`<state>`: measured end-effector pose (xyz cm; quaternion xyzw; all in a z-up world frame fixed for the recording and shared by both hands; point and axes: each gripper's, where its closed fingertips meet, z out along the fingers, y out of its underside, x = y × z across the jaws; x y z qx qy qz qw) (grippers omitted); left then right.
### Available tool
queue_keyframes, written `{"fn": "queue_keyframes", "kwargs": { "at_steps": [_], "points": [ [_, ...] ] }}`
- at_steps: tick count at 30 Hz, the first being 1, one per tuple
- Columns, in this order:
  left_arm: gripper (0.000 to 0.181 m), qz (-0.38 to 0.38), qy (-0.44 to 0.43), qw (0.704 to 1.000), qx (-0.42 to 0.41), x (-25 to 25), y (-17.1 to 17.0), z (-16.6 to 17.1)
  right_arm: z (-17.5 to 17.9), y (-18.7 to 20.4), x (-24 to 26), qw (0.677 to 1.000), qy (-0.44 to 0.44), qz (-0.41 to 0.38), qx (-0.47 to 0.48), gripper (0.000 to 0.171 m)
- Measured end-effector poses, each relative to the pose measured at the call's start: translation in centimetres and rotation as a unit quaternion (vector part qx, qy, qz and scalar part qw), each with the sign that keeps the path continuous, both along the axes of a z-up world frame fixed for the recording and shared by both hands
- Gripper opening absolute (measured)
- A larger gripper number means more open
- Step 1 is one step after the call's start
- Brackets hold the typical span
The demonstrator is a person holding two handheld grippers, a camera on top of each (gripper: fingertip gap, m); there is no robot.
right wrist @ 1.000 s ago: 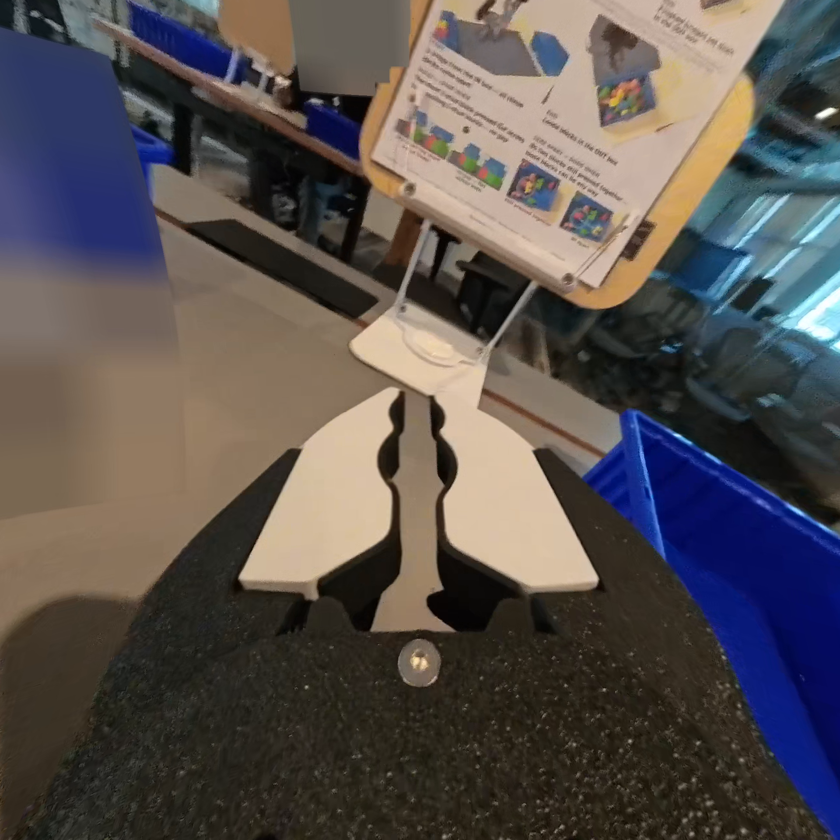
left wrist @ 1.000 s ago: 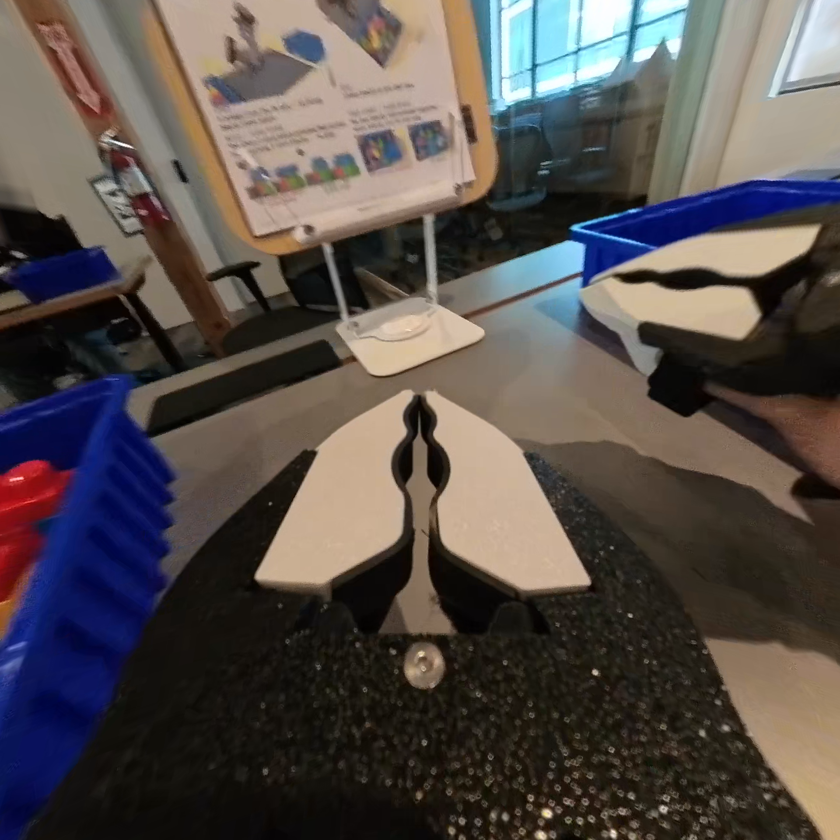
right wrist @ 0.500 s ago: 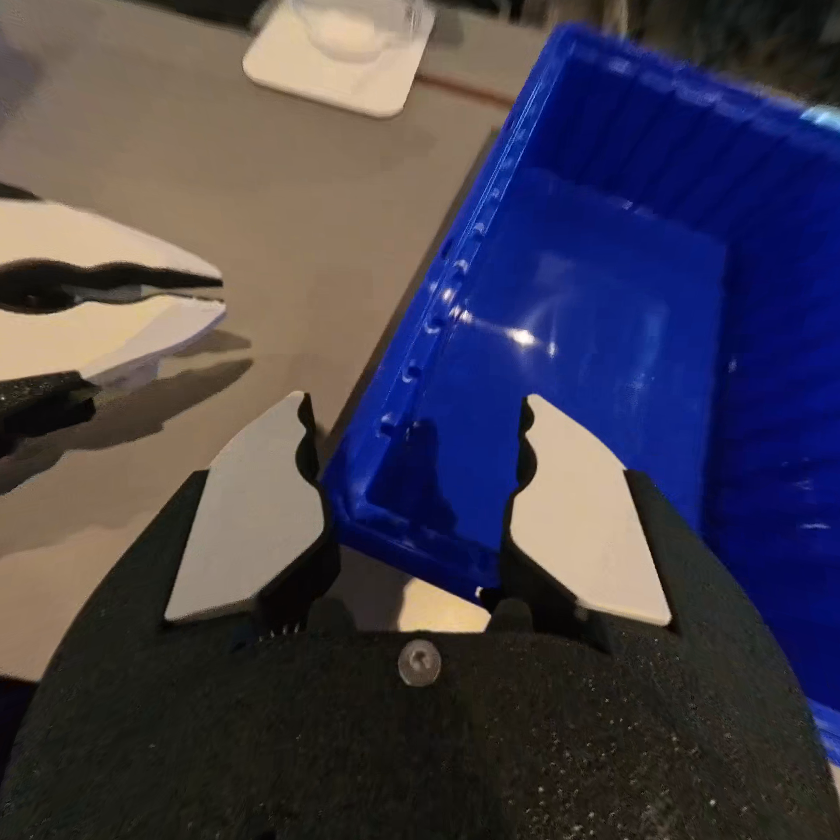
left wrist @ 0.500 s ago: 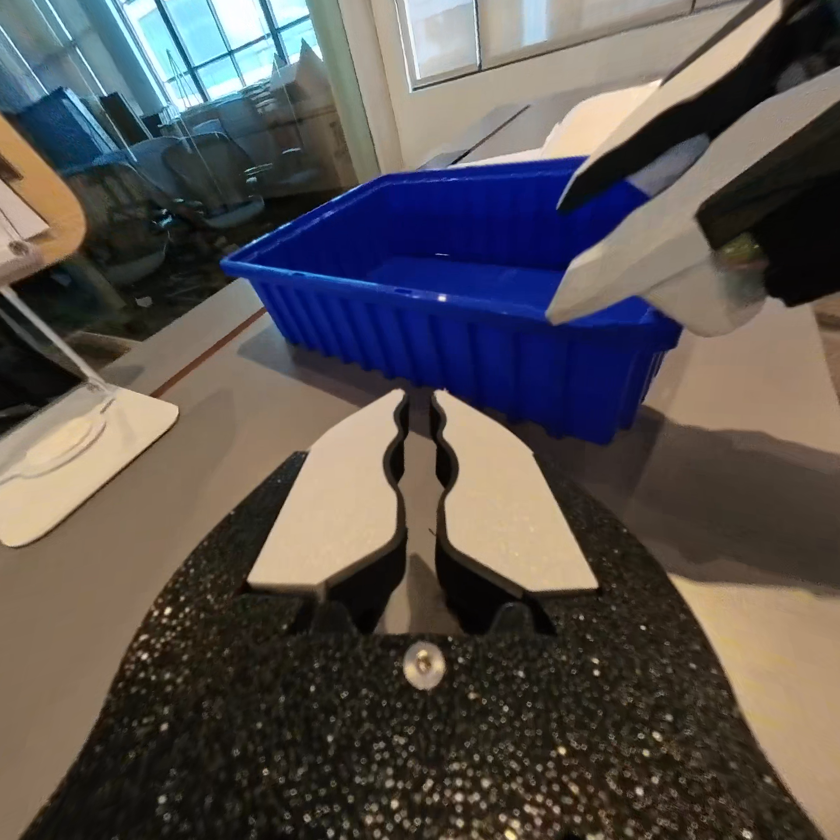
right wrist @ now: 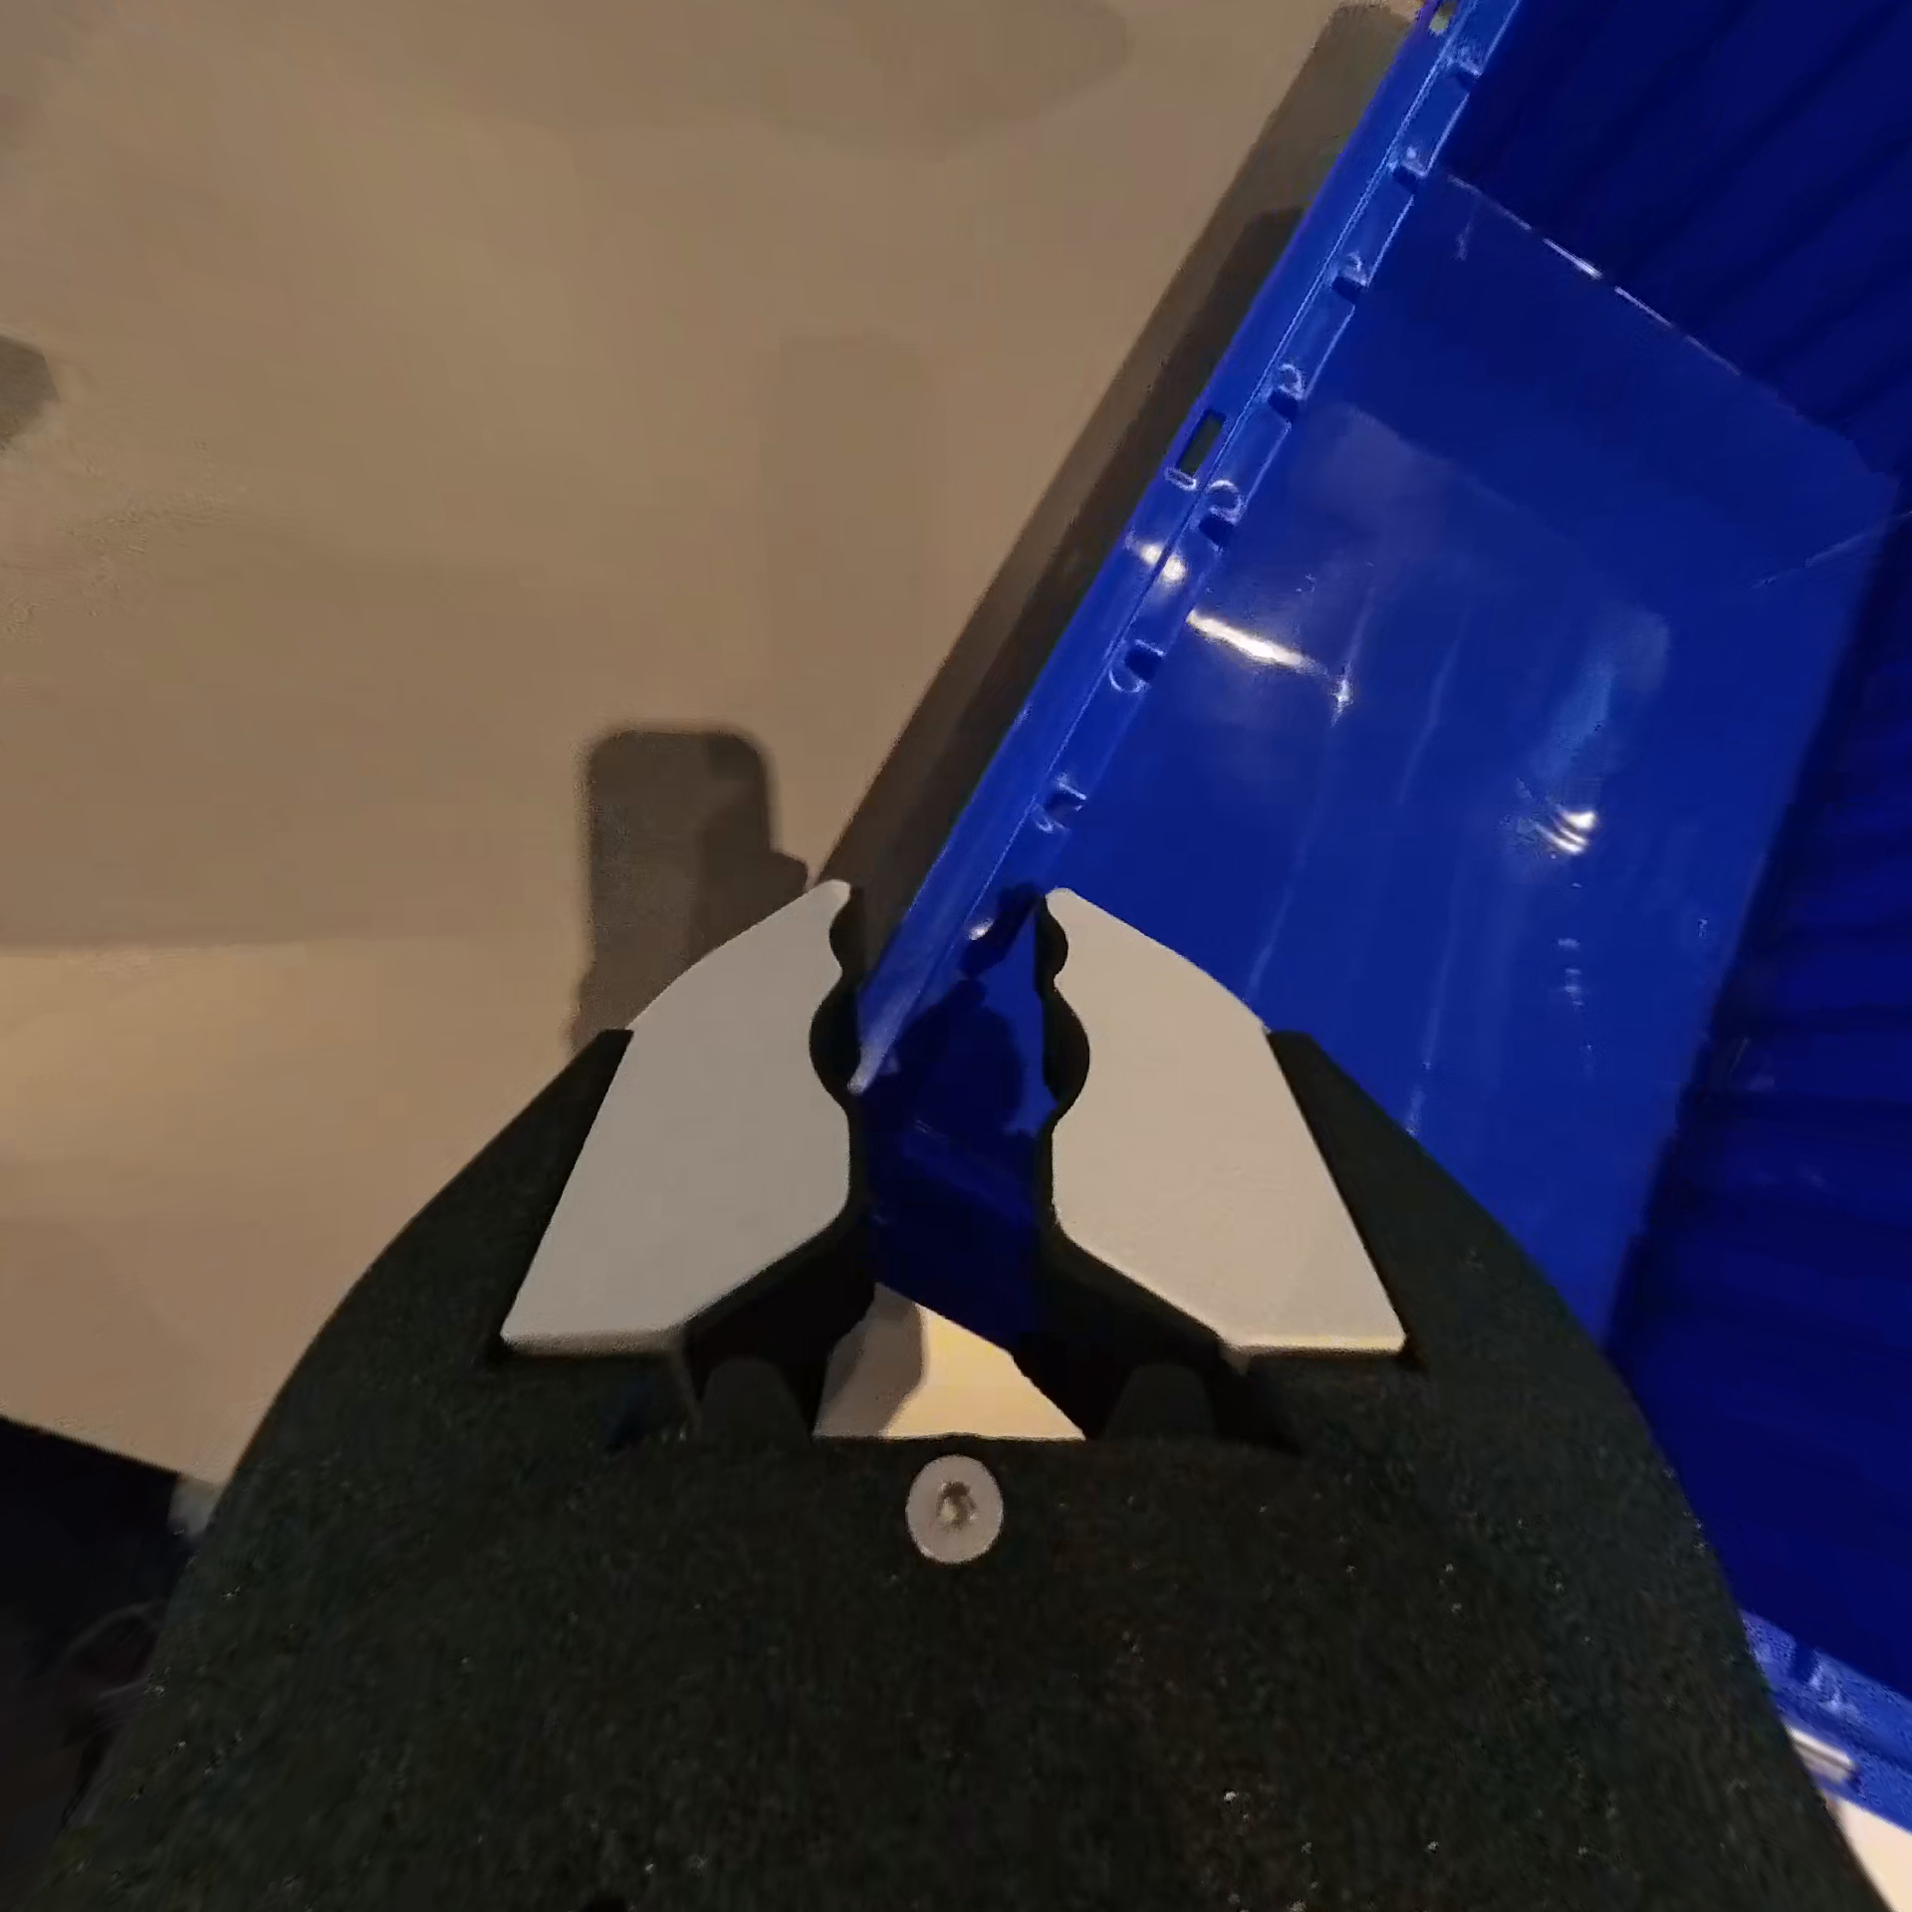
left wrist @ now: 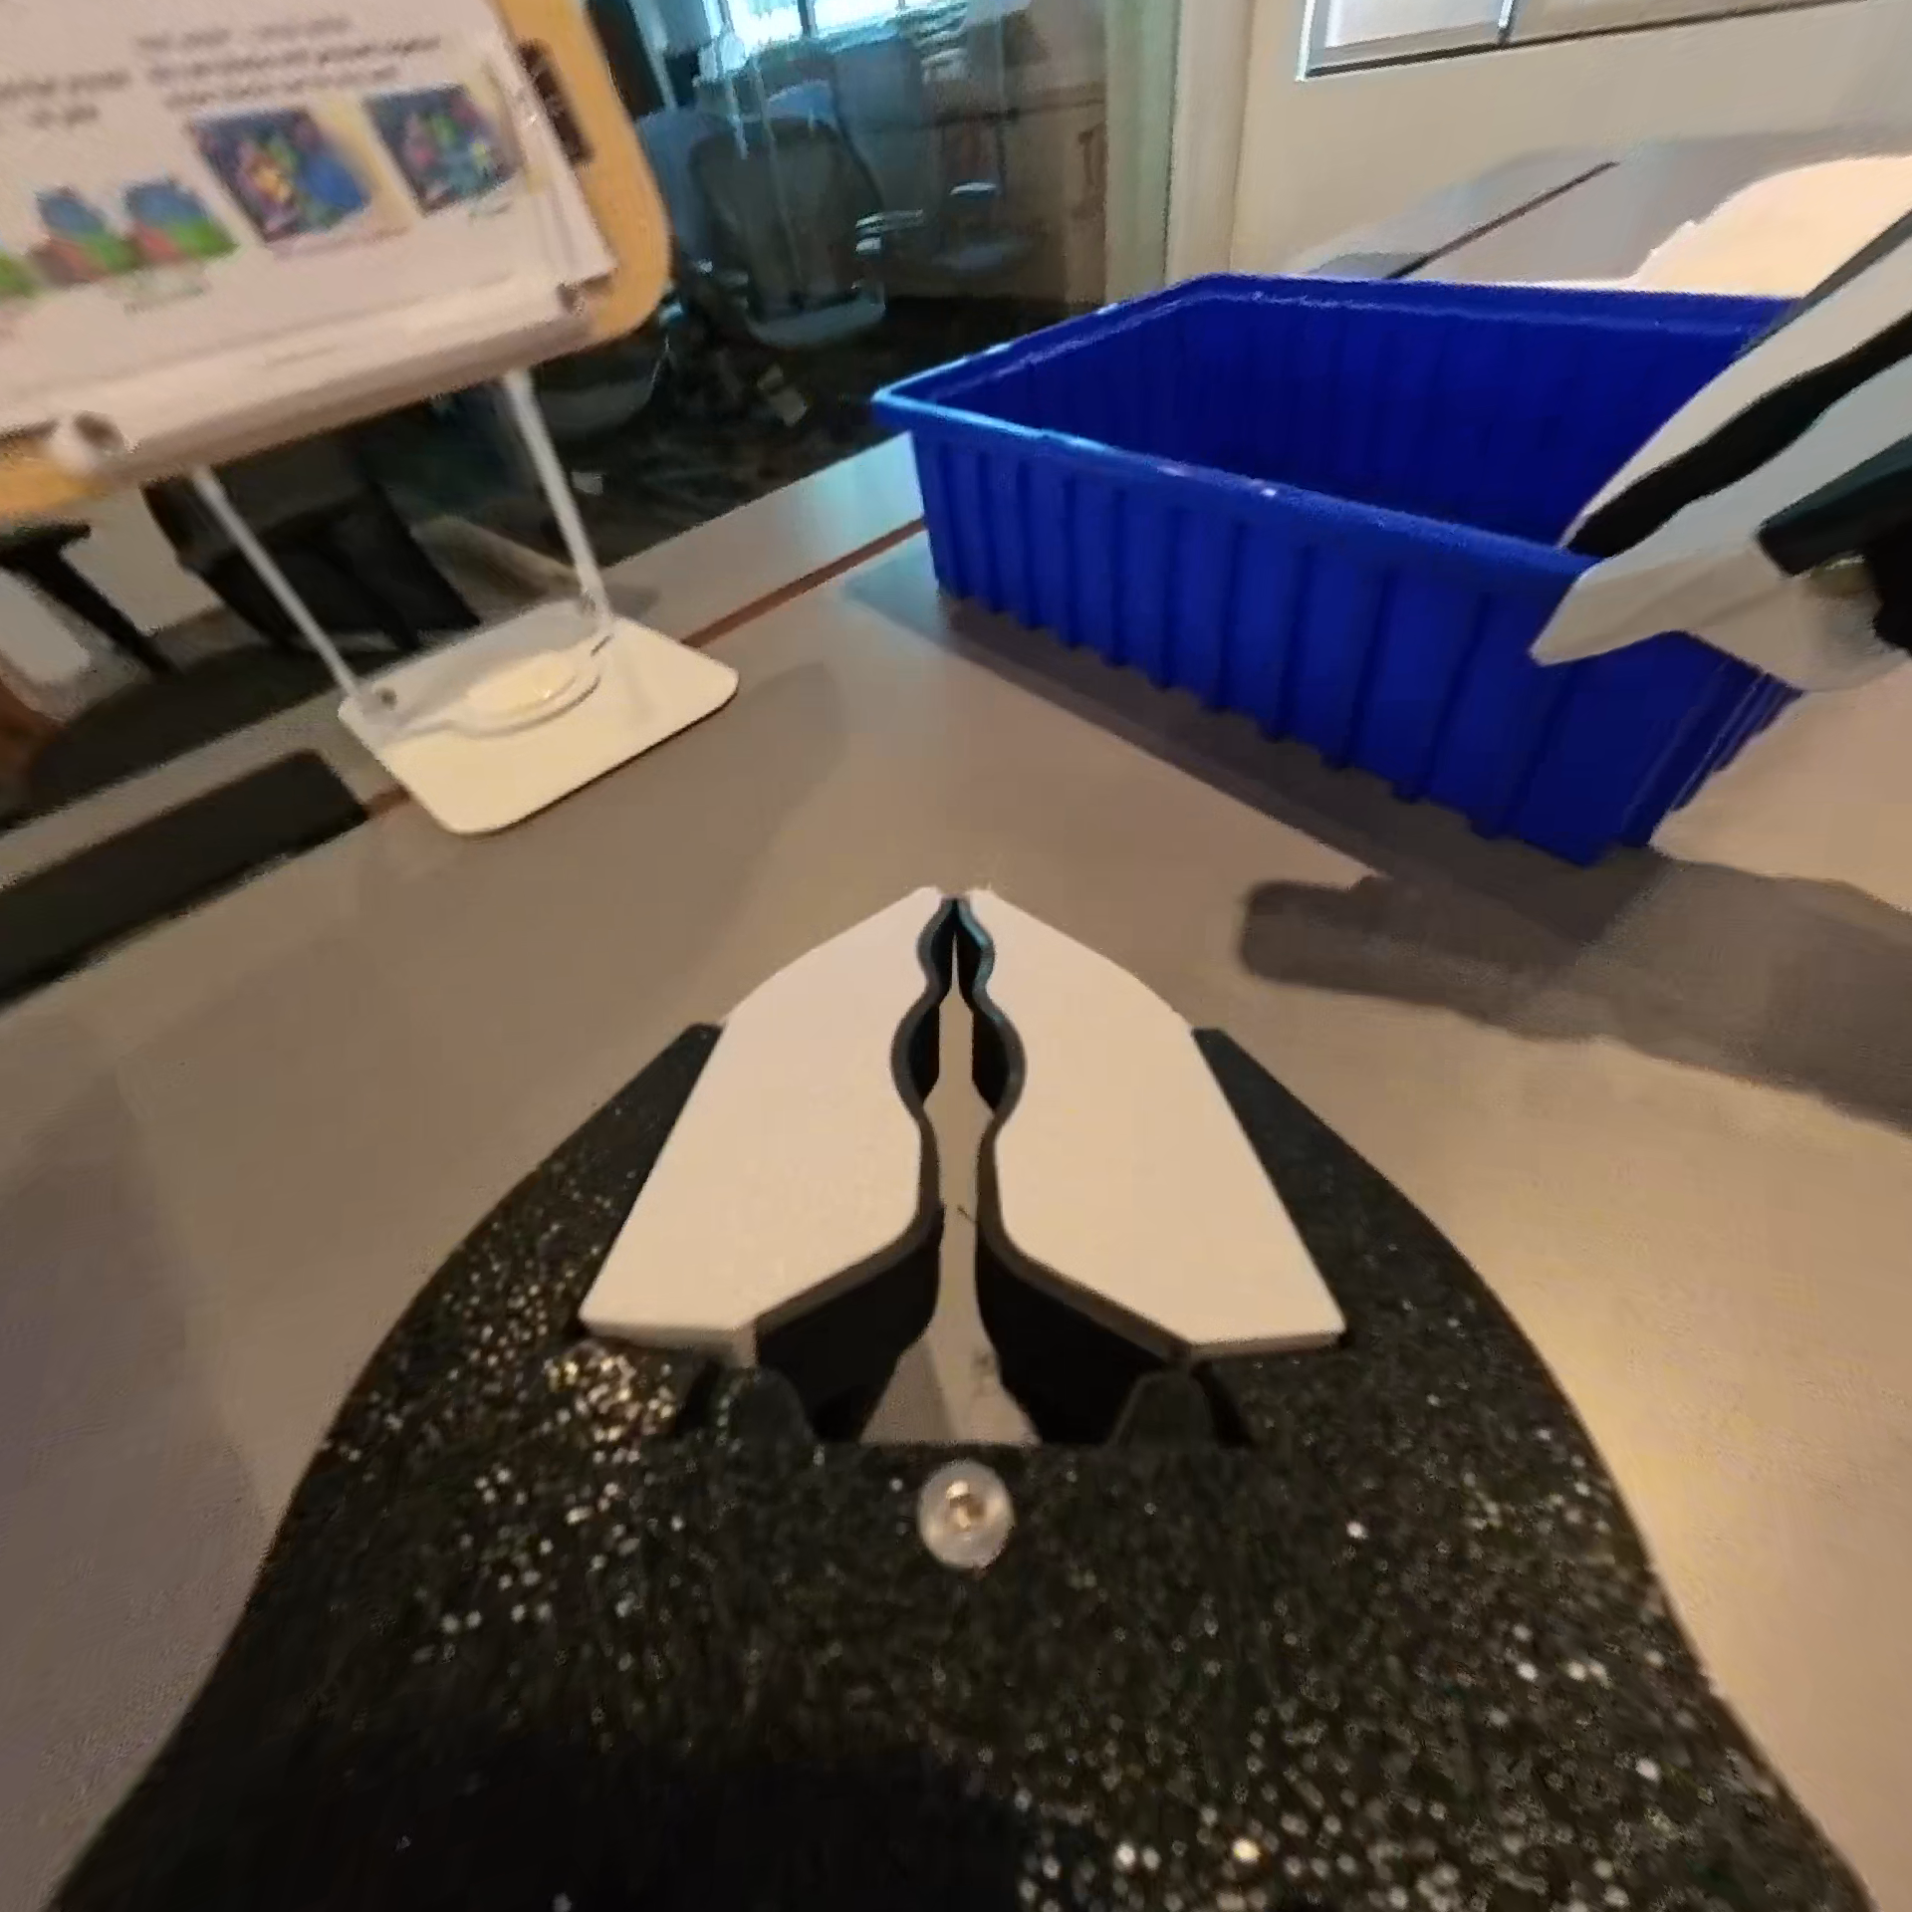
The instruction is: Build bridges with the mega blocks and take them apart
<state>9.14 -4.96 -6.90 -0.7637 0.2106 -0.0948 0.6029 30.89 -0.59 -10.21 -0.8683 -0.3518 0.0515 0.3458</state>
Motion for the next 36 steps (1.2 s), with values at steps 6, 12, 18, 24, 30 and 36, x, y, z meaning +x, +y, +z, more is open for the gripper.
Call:
{"fn": "queue_keyframes", "kwargs": {
  "at_steps": [6,12,18,24,30,36],
  "points": [
    [0.0,0.027,-0.042,0.998,-0.024,-4.9,-2.1,0.5,0.3,2.2,1.9,0.999,-0.021,-0.013,0.037,0.026],
    [0.004,0.078,-0.064,0.995,-0.012,-8.8,-2.5,-0.3,9.1,0.9,-0.2,0.967,0.077,-0.033,0.24,0.045],
    [0.008,0.106,-0.073,0.99,0.063,-9.9,0.5,1.2,12.5,-0.4,-12.8,0.885,0.26,0.105,0.372,0.042],
    [0.002,0.168,-0.057,0.975,0.133,-12.2,6.6,0.4,8.6,6.9,-19.7,0.851,0.334,0.077,0.397,0.046],
    [0.007,0.185,-0.026,0.96,0.209,-14.2,9.1,0.5,4.6,11.2,-23.7,0.855,0.361,0.107,0.355,0.058],
    [0.011,0.163,-0.033,0.959,0.231,-14.5,11.5,1.1,5.2,13.9,-25.7,0.838,0.369,0.149,0.373,0.057]
  ]
}}
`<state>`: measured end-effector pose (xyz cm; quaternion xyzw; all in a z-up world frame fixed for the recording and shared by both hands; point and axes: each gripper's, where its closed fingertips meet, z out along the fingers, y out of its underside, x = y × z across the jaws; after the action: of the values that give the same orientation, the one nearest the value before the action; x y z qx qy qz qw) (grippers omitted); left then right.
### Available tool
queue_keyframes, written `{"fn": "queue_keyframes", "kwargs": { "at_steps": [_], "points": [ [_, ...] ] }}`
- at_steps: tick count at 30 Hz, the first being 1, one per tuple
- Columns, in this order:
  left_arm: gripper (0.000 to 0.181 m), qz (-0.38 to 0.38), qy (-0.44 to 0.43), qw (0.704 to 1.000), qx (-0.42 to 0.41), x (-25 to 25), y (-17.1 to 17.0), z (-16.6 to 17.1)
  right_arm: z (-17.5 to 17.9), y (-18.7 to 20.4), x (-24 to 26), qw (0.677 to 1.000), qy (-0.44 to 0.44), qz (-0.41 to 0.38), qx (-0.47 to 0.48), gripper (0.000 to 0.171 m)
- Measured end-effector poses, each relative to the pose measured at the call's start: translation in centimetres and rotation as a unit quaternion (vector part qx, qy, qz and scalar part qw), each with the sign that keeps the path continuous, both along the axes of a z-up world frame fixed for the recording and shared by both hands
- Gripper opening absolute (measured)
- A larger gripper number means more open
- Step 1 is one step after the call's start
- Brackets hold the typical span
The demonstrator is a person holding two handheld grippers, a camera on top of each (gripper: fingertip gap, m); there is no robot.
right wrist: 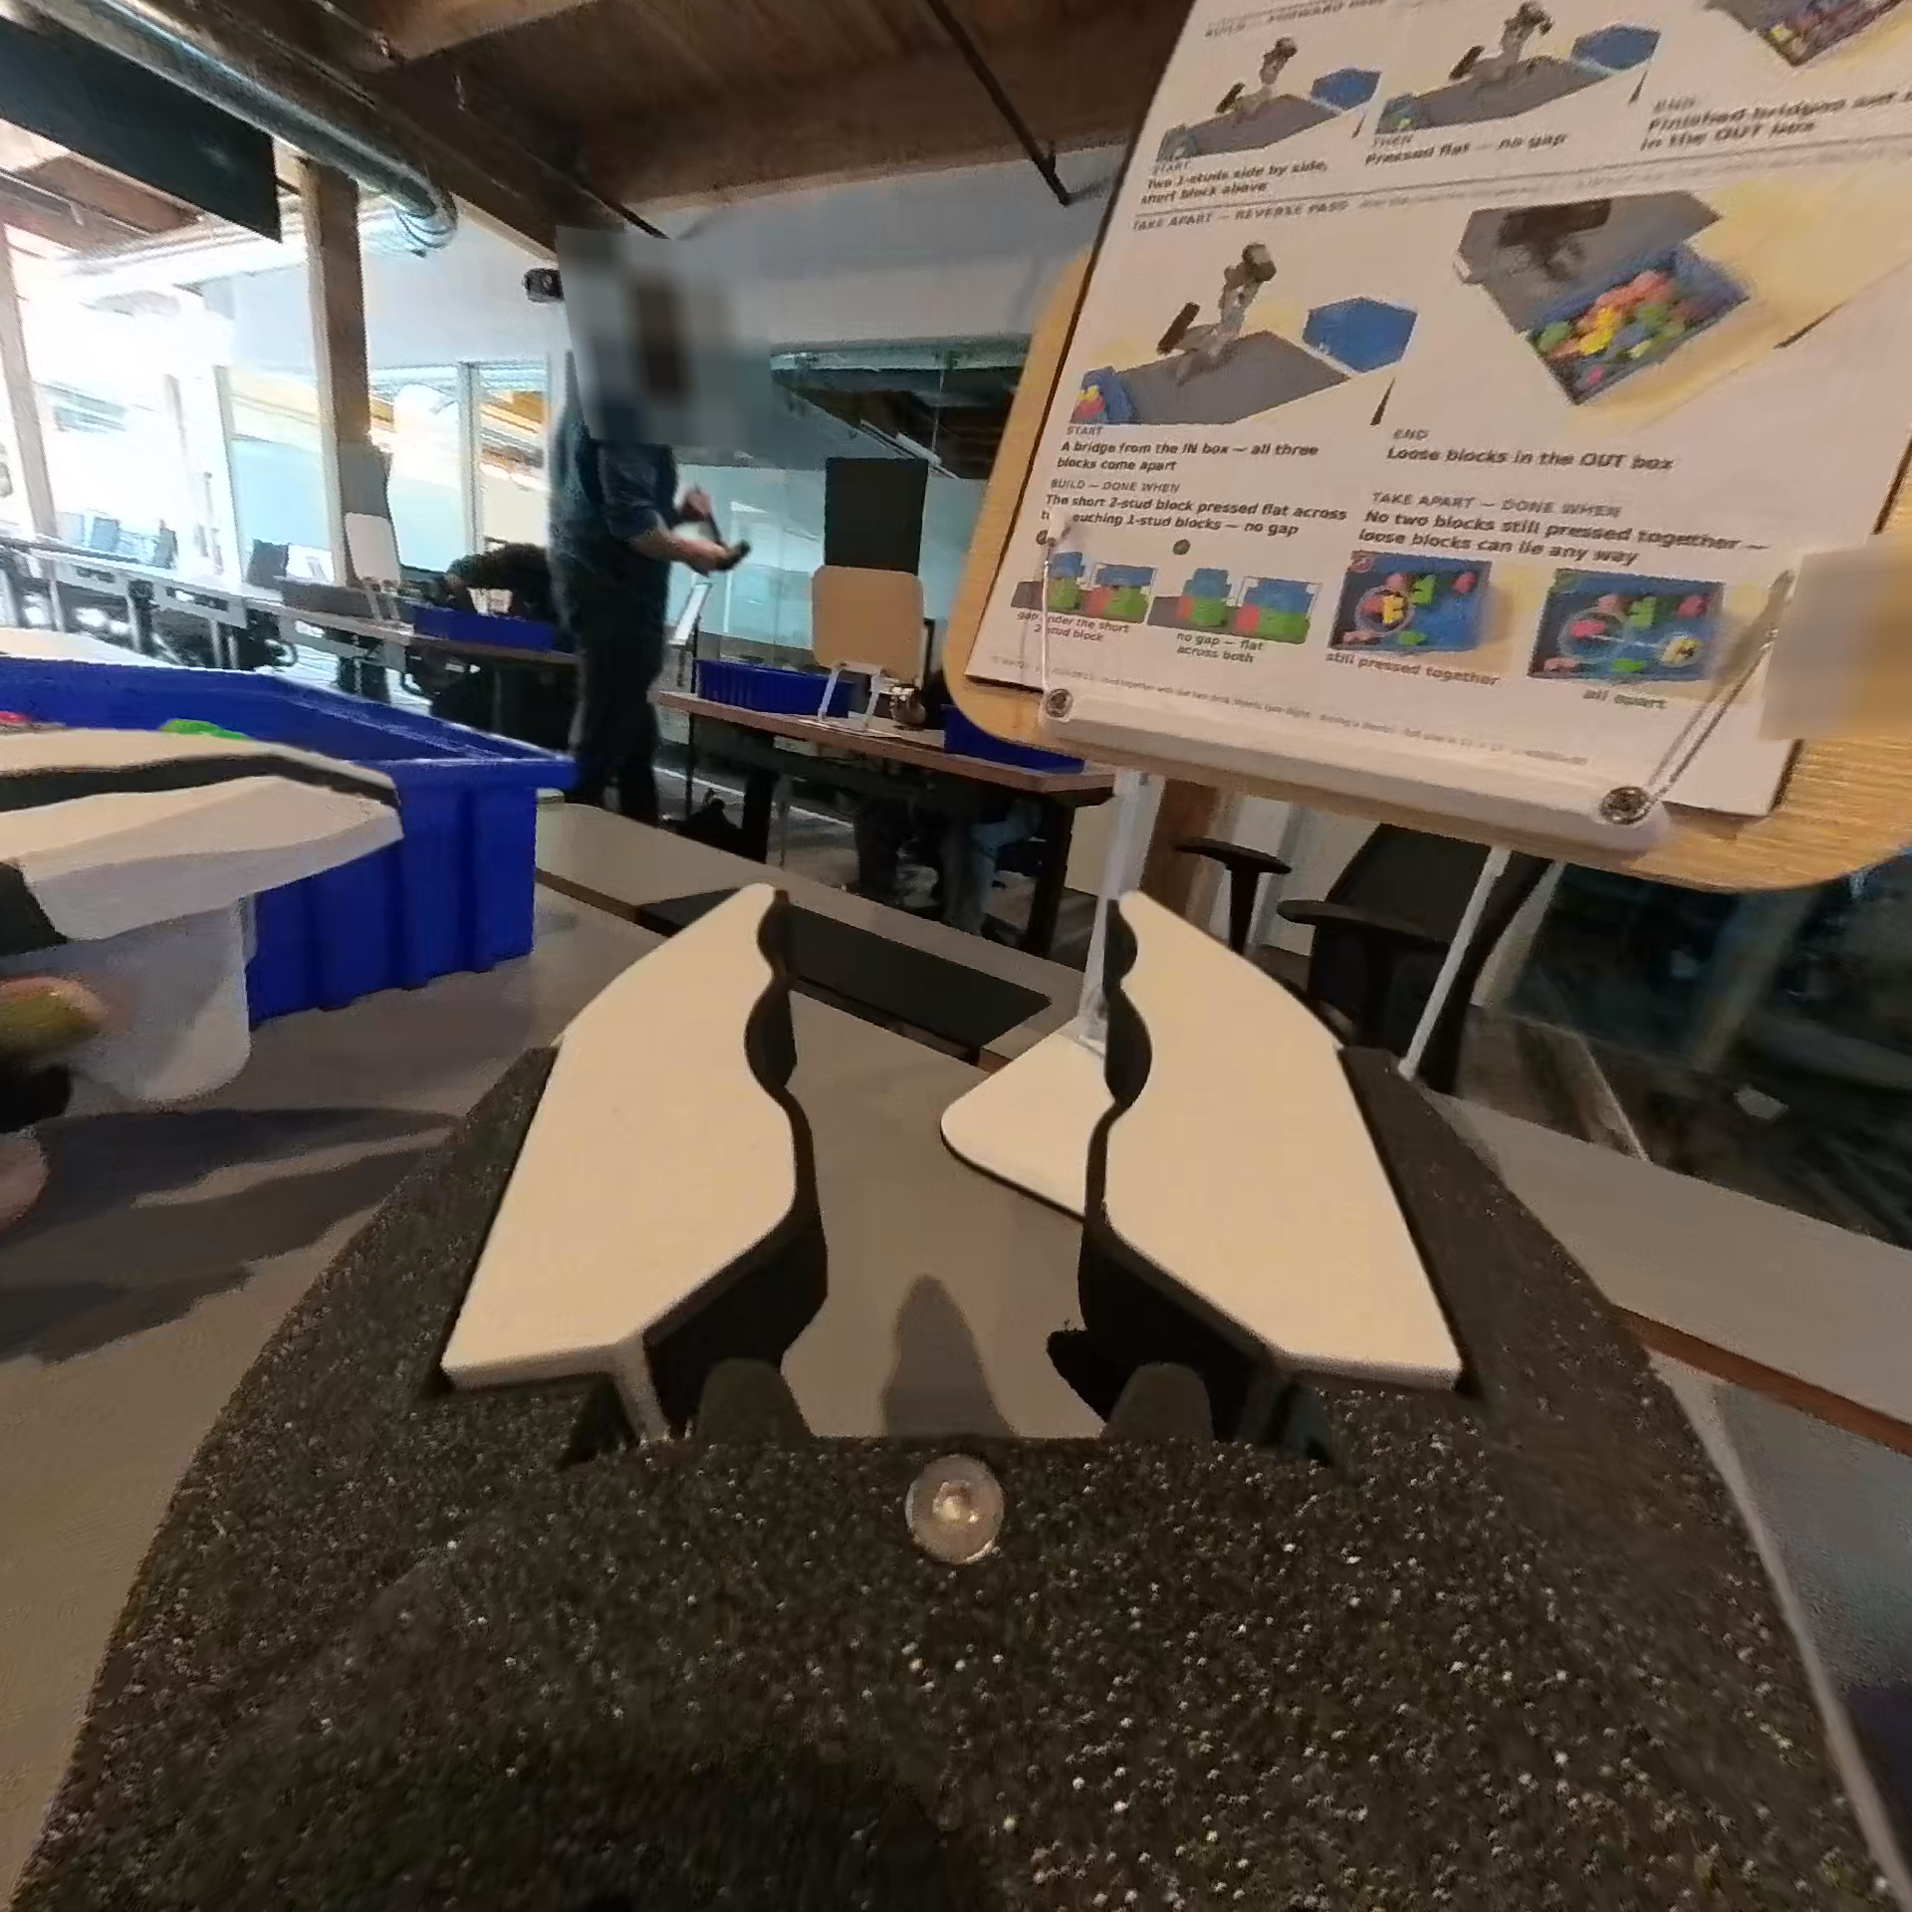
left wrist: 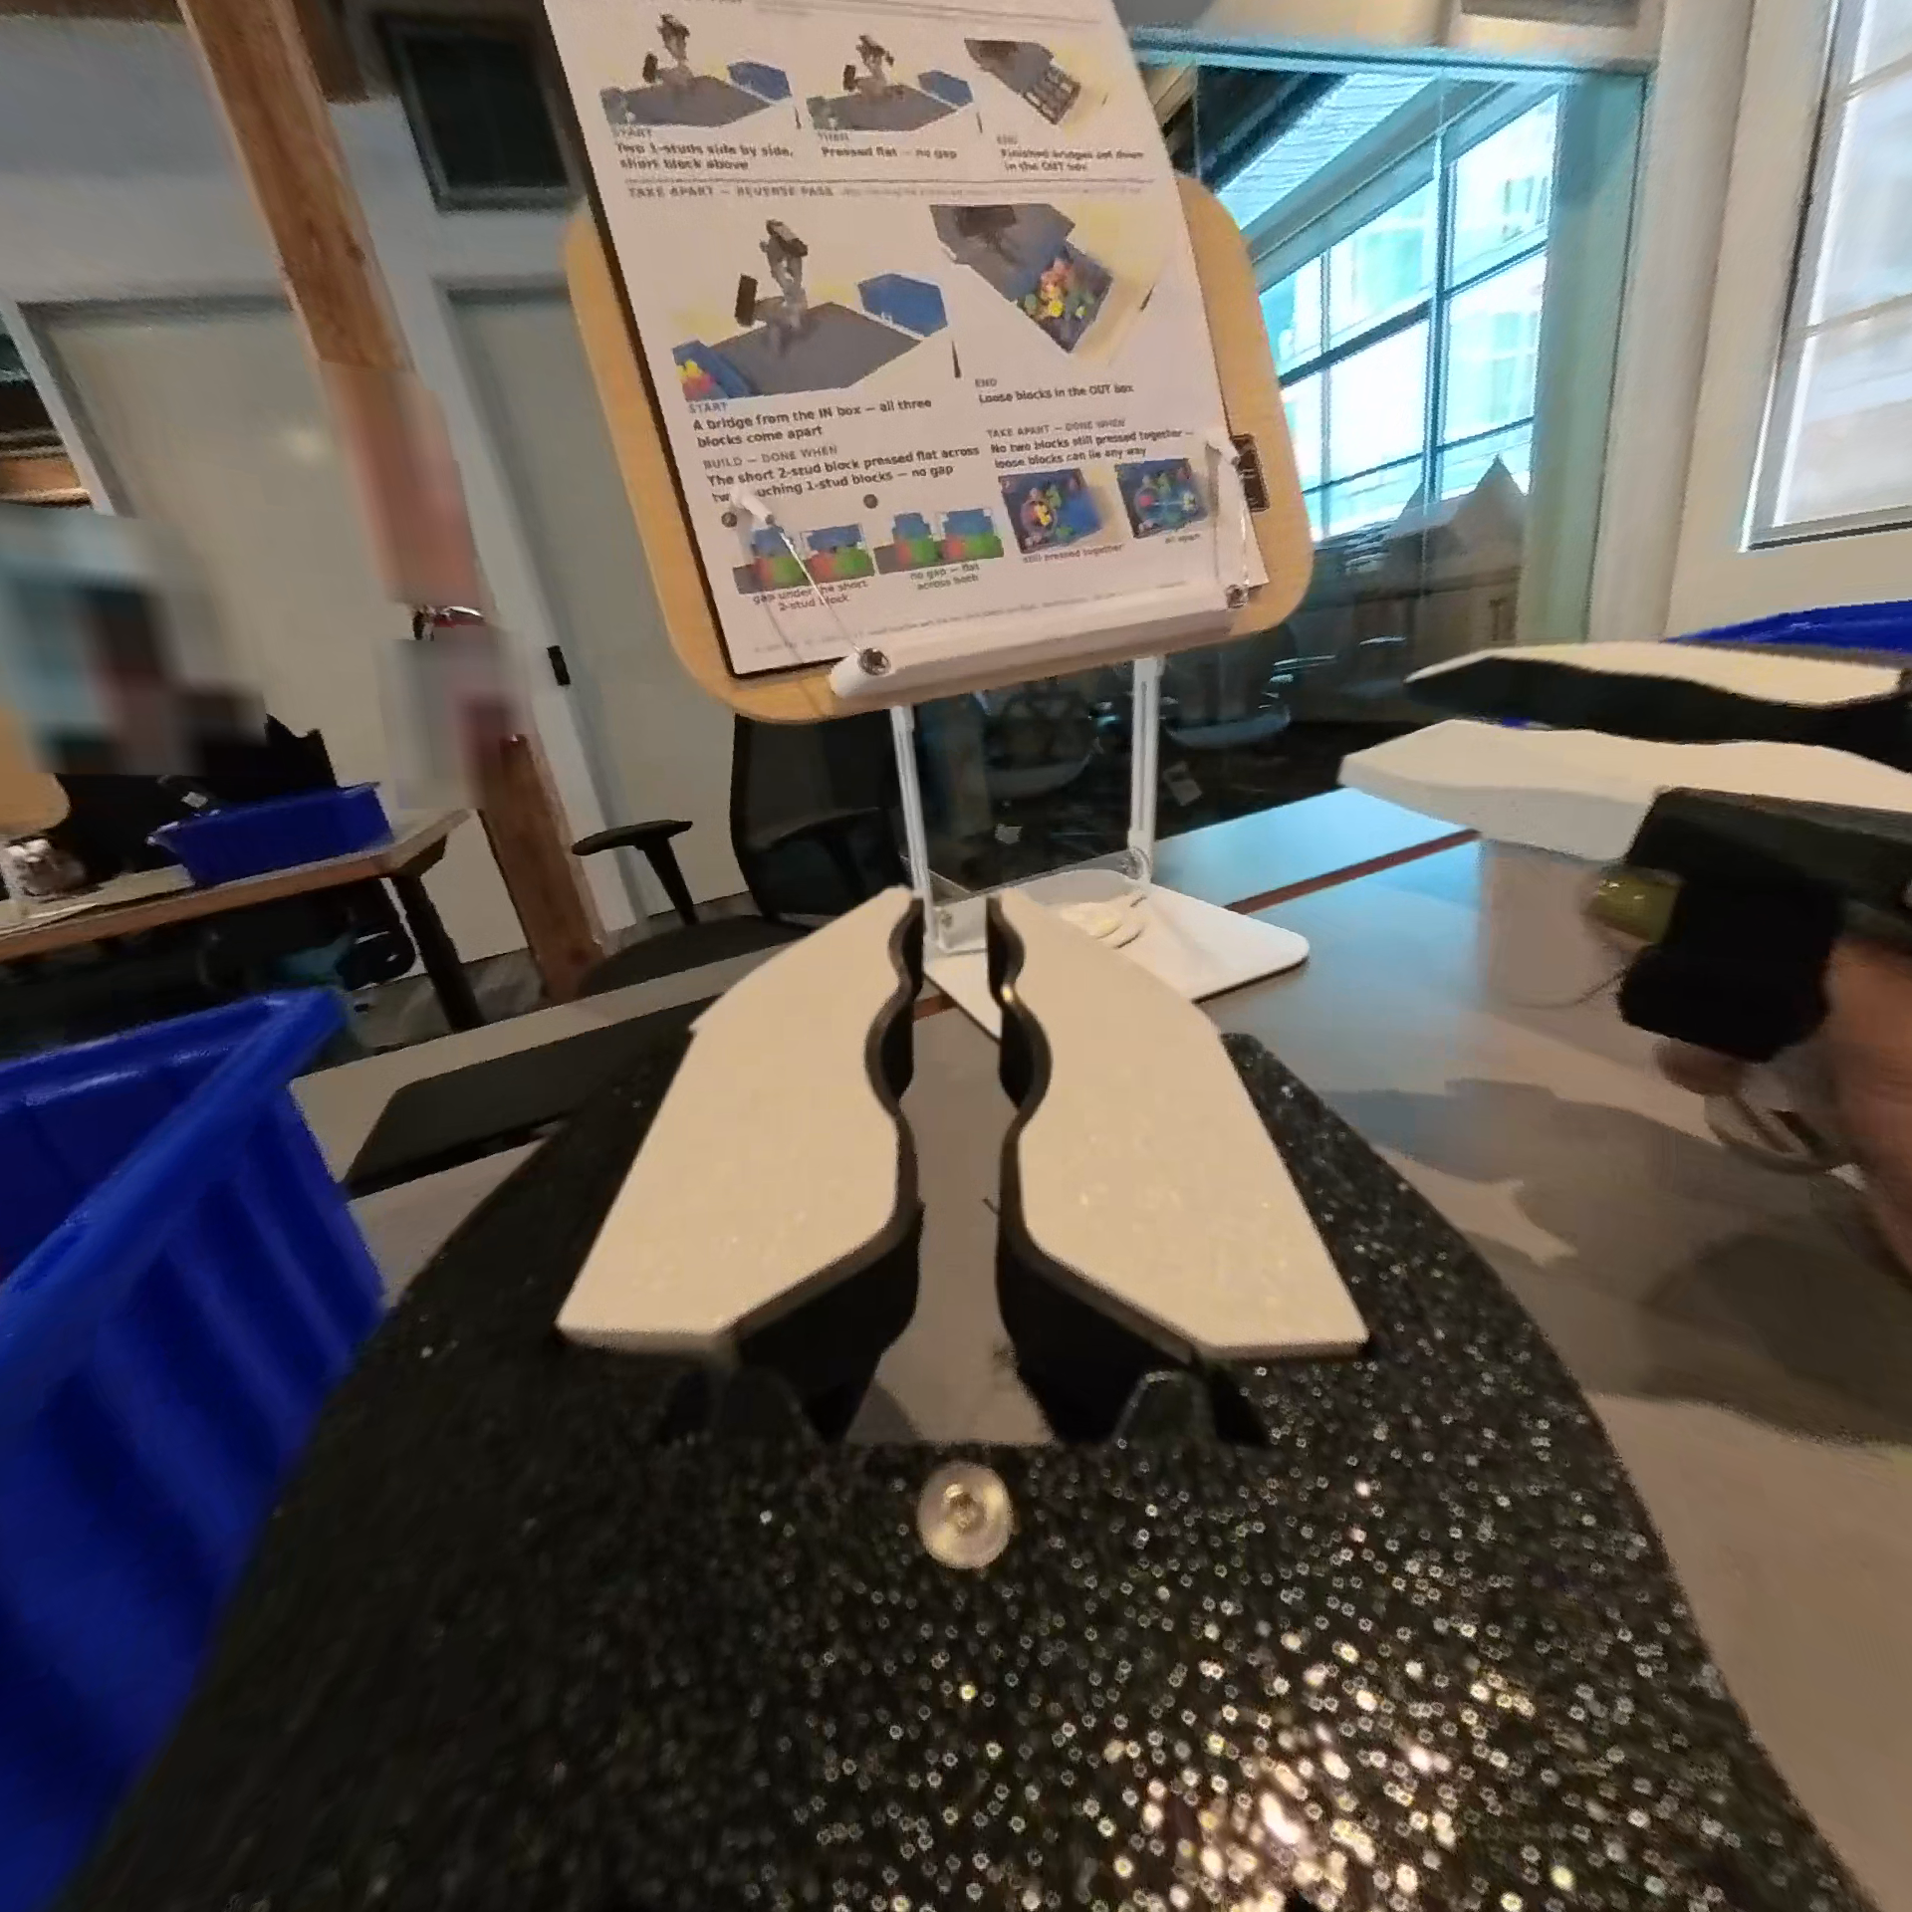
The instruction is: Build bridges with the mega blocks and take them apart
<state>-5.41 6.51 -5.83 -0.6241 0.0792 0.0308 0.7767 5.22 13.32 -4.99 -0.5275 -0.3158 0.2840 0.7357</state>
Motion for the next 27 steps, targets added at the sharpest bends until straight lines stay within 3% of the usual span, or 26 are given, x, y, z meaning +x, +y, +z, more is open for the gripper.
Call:
{"fn": "queue_keyframes", "kwargs": {
  "at_steps": [7,14,27],
  "points": [
    [0.012,-0.025,0.009,1.0,0.011,0.5,-2.3,0.5,0.7,-2.5,1.1,0.999,0.028,0.031,0.01,0.049],
    [0.011,-0.022,0.014,1.0,-0.005,0.4,-2.4,0.0,0.3,-3.6,-0.2,0.998,-0.001,0.057,0.017,0.05],
    [0.009,-0.031,-0.001,0.999,0.013,0.0,-2.0,0.5,-0.2,-2.5,-0.2,0.999,-0.003,0.047,-0.001,0.049]
  ]
}}
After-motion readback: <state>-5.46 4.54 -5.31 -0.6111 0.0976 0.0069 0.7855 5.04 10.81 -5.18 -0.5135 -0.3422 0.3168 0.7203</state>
